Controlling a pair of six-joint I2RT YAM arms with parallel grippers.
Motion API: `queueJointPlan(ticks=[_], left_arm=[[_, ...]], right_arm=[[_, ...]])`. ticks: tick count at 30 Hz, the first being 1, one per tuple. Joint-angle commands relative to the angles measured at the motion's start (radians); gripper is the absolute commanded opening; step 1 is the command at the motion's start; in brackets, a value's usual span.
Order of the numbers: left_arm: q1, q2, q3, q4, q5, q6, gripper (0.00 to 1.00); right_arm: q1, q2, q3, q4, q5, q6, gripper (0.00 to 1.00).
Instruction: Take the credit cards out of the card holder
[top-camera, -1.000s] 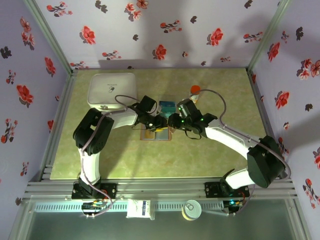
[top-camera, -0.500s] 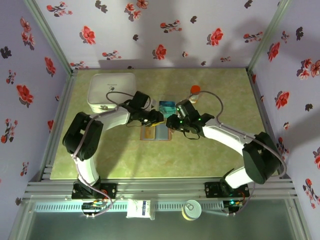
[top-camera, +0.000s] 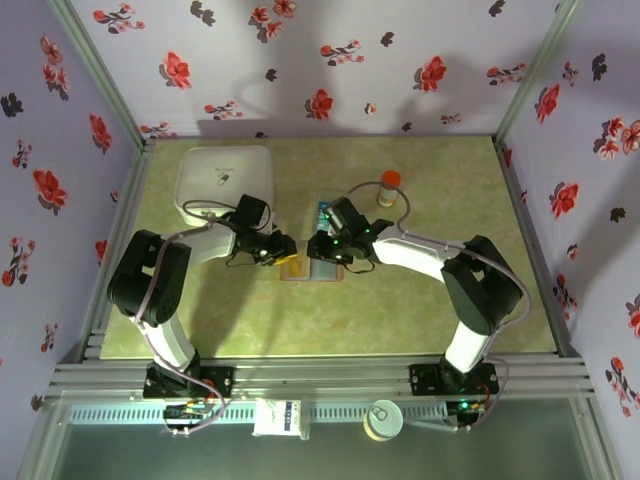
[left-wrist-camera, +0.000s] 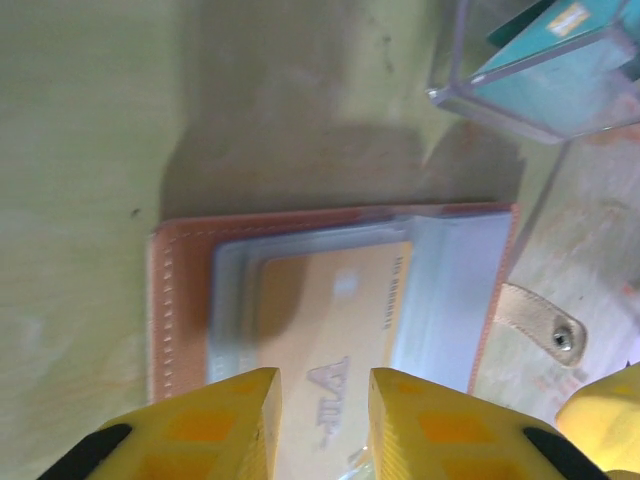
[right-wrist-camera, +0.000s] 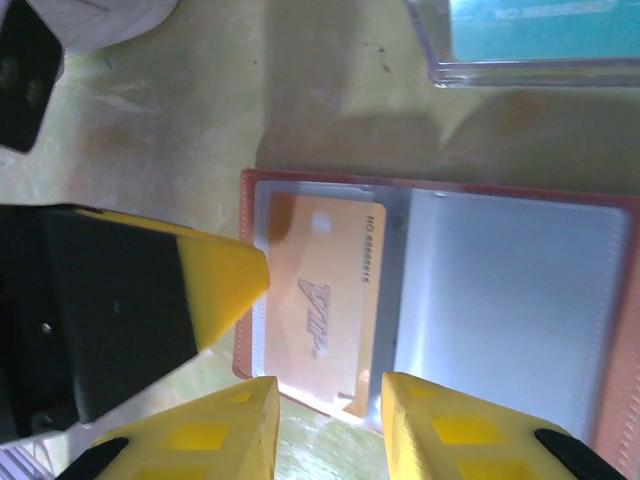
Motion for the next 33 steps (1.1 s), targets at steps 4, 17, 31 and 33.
queueJointPlan(ticks=[4,17,31,33], left_arm=[[0.007,-0.028,-0.016,-0.025,-0.017,0.056,0.26],[0.01,-0.016,-0.019,-0.061,-0.04,0.081,0.12],[0.01,0.003,-0.021,-0.059,-0.045,0.078,0.03],[0.01,0.003,-0.021,-0.058,-0.043,0.075,0.03]], right_arm=[[0.015,0.077,0.073,0.007,-0.051,0.007,0.32],[0.014,0.164,0.106,0.022,-0.094,0.006,0.31],[0.015,0.22,0.1,0.065,-0.126,0.016,0.29],[0.014,0.222,0.094,0.087,-0.138,0.024,0.27]])
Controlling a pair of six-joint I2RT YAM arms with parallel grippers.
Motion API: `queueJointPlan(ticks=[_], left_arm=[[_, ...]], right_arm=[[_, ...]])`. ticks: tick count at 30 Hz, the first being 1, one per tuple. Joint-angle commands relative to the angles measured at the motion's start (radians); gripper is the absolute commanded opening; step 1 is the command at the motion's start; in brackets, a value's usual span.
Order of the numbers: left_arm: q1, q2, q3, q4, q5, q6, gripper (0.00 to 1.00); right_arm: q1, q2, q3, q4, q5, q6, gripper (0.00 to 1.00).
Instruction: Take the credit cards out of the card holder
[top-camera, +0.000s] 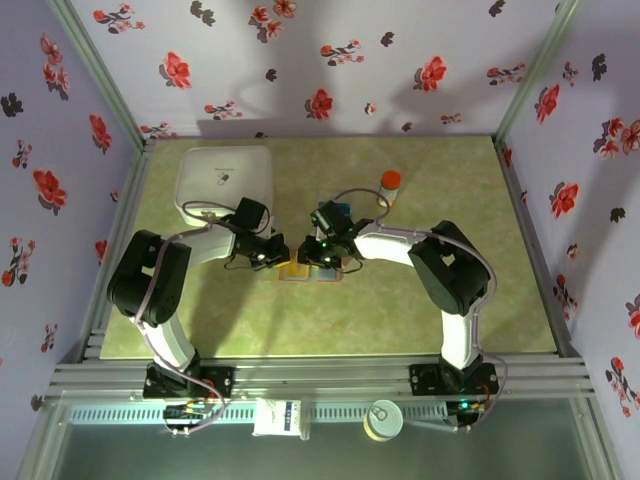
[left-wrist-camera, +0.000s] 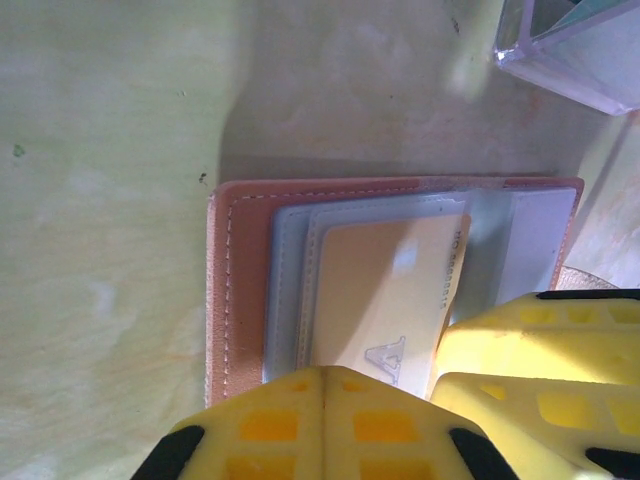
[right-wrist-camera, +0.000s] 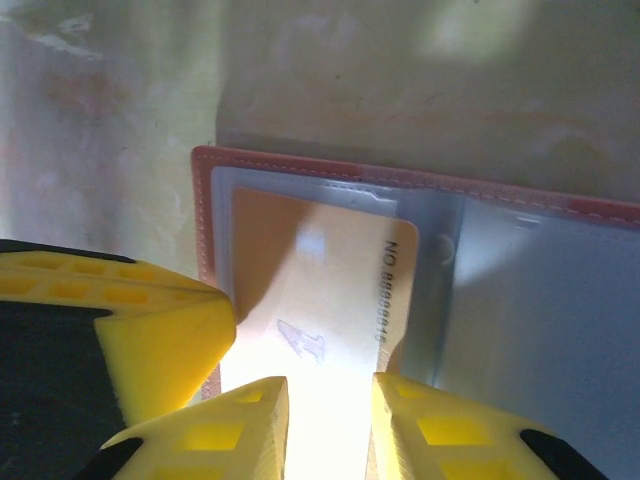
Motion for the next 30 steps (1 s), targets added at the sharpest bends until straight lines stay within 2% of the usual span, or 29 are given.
queueJointPlan(ticks=[1,5,21,30], left_arm=[[0.008,0.004,-0.011,-0.016,-0.009,0.011,0.03],[0.008,0.005,-0.007,-0.019,-0.007,0.013,0.02],[0.008,0.005,-0.002,-0.035,-0.012,0.018,0.02],[0.008,-0.007,0.0,-0.04,-0.002,0.012,0.02]], right_arm=[[0.007,0.028,0.014,0.047,-0.036,0.022,0.26],[0.006,0.031,0.009,0.07,-0.048,0.032,0.22],[0.004,-0.001,0.034,-0.125,0.092,-0.039,0.28],[0.004,-0.047,0.017,-0.067,0.049,-0.027,0.31]])
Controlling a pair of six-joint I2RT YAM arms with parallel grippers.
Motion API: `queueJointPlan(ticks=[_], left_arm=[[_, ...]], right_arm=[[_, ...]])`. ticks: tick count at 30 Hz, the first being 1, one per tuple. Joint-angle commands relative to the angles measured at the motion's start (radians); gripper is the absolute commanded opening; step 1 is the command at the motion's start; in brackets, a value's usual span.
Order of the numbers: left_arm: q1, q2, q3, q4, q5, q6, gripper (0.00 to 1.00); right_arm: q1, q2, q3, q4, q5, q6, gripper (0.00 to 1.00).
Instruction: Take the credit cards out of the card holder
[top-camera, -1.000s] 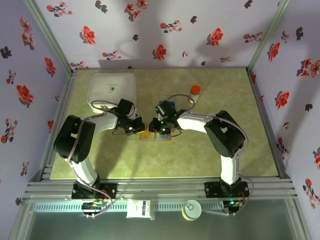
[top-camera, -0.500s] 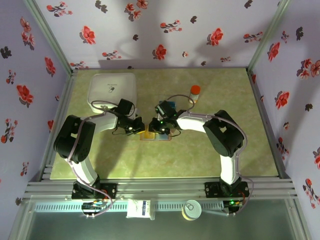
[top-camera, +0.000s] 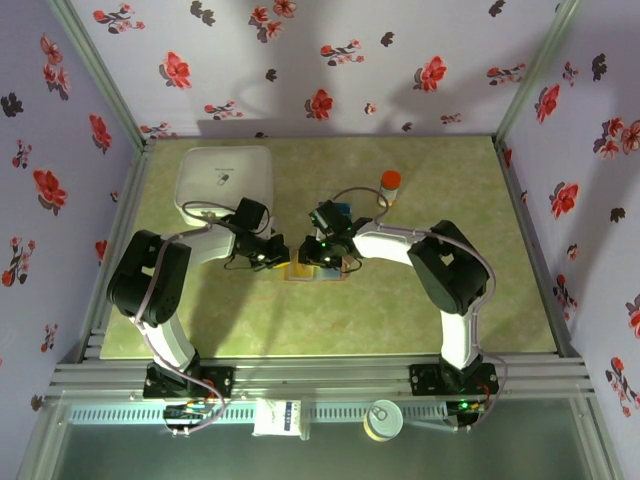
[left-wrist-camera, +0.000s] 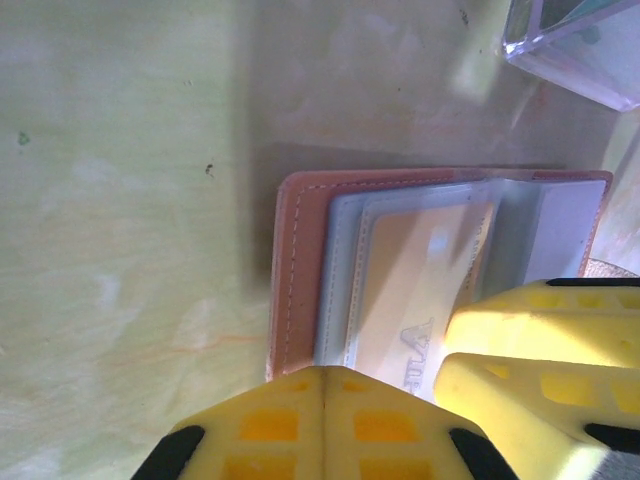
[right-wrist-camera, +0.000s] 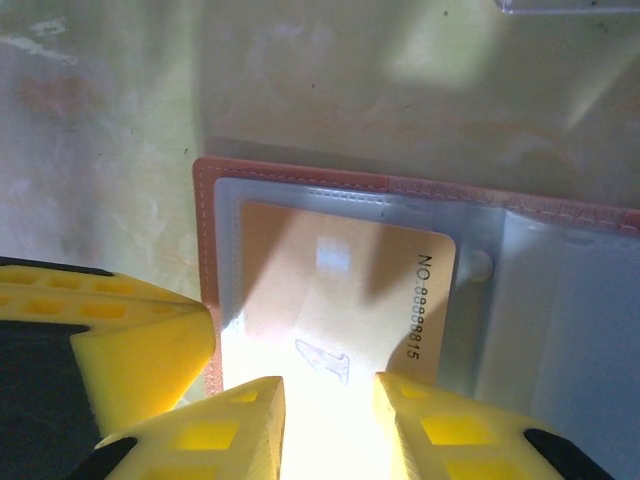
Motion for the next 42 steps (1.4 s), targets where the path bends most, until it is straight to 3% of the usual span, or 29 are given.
queueJointPlan(ticks=[1,31,42], left_arm=[[0.006,-0.016,0.002,-0.029,0.001,0.011,0.02],[-0.028,0.021,0.029,-0.063,-0.015,0.026,0.02],[-0.028,0.042,0.035,-0.088,-0.034,0.041,0.02]], right_arm=[[0.004,-0.059,-0.008,-0.006,0.003,-0.012,0.32],[-0.023,0.007,-0.023,-0.061,0.001,-0.037,0.29],[-0.032,-0.065,-0.036,-0.113,0.075,-0.071,0.29]])
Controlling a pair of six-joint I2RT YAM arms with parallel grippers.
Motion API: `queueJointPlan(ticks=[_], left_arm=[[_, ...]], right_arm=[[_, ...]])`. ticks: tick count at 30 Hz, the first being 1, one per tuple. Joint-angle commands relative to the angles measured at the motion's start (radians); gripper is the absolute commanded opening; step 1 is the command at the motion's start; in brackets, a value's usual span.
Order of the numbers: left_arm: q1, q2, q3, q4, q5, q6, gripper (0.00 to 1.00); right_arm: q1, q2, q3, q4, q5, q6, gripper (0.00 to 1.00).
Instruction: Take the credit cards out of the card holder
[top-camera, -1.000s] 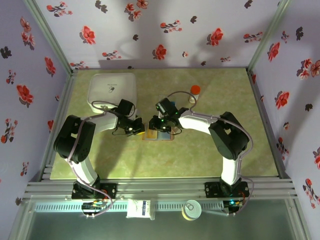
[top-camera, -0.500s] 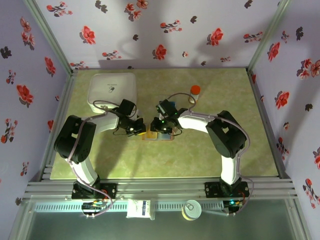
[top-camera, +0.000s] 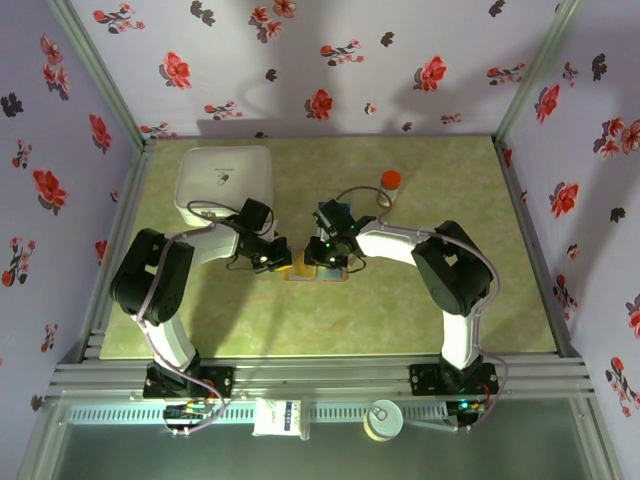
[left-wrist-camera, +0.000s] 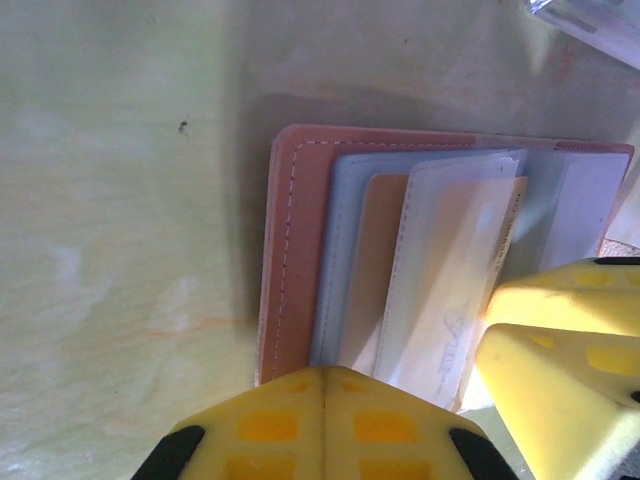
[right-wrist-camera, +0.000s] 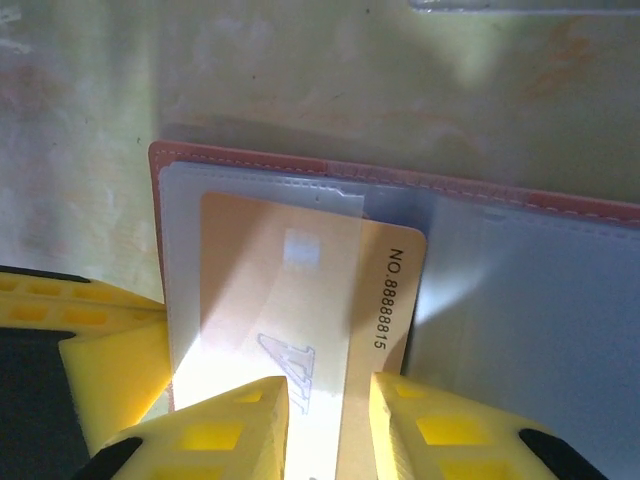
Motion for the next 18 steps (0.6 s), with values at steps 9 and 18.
queueJointPlan(ticks=[9,18], left_arm=[[-0.004,-0.012,0.025,-0.054,-0.017,0.022,0.02],[-0.026,-0.04,0.081,-0.061,0.002,0.016,0.02]], right_arm=[[-0.016,-0.082,-0.037,-0.029,0.034,-0.025,0.29],[-0.031,-0.083,-0.073,0.039,-0.015,0.016,0.29]])
